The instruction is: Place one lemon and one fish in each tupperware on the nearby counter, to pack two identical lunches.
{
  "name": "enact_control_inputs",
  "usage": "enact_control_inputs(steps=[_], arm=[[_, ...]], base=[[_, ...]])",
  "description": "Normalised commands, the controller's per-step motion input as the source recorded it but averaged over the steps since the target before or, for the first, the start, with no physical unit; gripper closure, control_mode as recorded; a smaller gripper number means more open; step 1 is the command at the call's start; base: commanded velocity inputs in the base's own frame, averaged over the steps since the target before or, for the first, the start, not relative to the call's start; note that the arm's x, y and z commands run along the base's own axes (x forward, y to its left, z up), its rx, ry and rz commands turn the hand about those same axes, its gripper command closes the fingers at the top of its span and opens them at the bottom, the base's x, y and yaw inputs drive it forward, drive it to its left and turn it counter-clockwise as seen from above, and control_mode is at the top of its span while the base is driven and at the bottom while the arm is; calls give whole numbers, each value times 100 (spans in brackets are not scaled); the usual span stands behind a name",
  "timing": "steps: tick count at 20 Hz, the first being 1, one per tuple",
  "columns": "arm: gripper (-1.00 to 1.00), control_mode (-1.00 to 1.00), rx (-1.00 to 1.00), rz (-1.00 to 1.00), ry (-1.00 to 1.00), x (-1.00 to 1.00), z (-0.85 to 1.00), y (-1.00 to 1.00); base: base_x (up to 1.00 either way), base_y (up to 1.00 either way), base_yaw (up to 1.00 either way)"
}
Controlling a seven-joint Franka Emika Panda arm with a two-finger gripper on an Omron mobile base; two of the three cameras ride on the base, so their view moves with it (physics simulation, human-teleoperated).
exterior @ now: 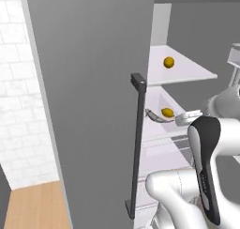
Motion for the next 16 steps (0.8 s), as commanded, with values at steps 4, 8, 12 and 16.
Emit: enact_control_inputs(steps=[4,8,12,16], arm=[[-100,-100,0,2,0,7,0,0],[-100,-100,0,9,10,59,-32,0],[-100,-100,0,16,18,92,-56,-7],[-100,-100,0,9,7,70,-54,-2]], base=[[52,0,3],[0,0,0],[0,0,0],[0,0,0]])
